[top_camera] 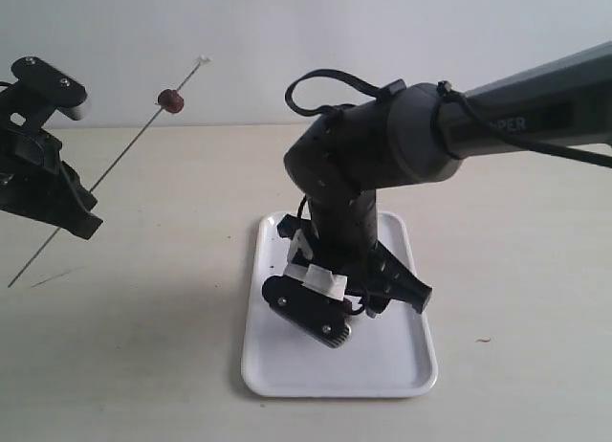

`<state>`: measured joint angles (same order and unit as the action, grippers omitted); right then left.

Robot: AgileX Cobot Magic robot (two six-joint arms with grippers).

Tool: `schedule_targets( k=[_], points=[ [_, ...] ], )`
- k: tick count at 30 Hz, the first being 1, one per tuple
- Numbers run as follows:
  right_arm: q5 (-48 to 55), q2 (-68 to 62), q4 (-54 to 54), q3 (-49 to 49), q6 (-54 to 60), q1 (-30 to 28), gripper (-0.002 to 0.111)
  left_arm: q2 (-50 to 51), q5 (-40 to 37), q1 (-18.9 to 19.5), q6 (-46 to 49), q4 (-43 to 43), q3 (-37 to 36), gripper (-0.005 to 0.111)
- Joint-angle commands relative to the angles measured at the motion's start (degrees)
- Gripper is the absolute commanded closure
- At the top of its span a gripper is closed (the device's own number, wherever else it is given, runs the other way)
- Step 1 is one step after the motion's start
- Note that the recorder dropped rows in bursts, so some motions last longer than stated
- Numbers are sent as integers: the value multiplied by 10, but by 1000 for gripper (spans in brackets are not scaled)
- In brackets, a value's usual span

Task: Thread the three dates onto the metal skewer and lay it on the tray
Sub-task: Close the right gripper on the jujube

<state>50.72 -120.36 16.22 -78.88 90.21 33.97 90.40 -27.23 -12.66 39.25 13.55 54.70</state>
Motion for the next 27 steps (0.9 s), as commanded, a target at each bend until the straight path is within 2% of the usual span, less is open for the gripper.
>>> schedule_targets(
  k=[1,8,27],
  points=[
    [-92,7,4,30,-3,0,52,-4,3,2,-4,8,0,107],
    [-114,7,24,38,-3,0,52,-4,3,2,-4,8,0,107],
    [-78,6,-12,38,21,0,54,-4,4,2,-4,8,0,107]
  ],
)
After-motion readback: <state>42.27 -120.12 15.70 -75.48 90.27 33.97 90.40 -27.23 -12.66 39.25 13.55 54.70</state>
